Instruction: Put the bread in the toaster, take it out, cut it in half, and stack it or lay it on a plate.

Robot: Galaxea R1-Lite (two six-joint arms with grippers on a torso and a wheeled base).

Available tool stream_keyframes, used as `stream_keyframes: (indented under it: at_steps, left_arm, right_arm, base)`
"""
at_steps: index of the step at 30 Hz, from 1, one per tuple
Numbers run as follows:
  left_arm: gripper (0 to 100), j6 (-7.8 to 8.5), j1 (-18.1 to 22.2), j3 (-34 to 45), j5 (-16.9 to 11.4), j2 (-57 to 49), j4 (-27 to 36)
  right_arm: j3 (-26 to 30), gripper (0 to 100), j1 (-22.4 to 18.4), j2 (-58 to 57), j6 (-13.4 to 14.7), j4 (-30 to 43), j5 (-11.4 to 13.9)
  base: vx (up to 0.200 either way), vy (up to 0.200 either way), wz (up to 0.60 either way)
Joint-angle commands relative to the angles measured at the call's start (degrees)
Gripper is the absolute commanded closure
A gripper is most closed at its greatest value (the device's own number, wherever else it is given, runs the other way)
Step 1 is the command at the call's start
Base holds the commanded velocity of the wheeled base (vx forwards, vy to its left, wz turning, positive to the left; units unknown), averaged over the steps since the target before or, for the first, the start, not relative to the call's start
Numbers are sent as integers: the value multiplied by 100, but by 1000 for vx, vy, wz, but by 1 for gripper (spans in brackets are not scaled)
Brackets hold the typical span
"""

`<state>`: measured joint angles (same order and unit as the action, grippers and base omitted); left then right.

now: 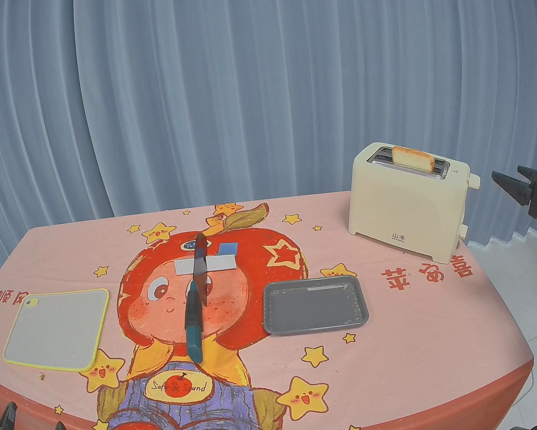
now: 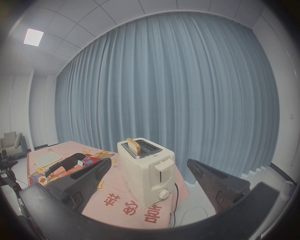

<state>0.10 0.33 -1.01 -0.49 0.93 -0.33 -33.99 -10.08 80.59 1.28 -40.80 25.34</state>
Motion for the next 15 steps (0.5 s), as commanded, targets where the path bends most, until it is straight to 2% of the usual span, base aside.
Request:
stream_keyframes:
  at_steps: [1,8,15]
  left_arm:
    - [0,-1,11,101,-4,-93,-11]
    - [0,-1,2,101,-4,-93,-11]
    - [0,-1,2,101,-4,-93,-11]
  right_arm:
    - [94,0,-64,-35,-23,-7,-3]
    - [349,0,-3,194,-23,-569,-12]
    - [604,0,-38,747,-23,-1193,-153]
  base:
    - [0,0,0]
    - [0,0,0]
    - [0,0,0]
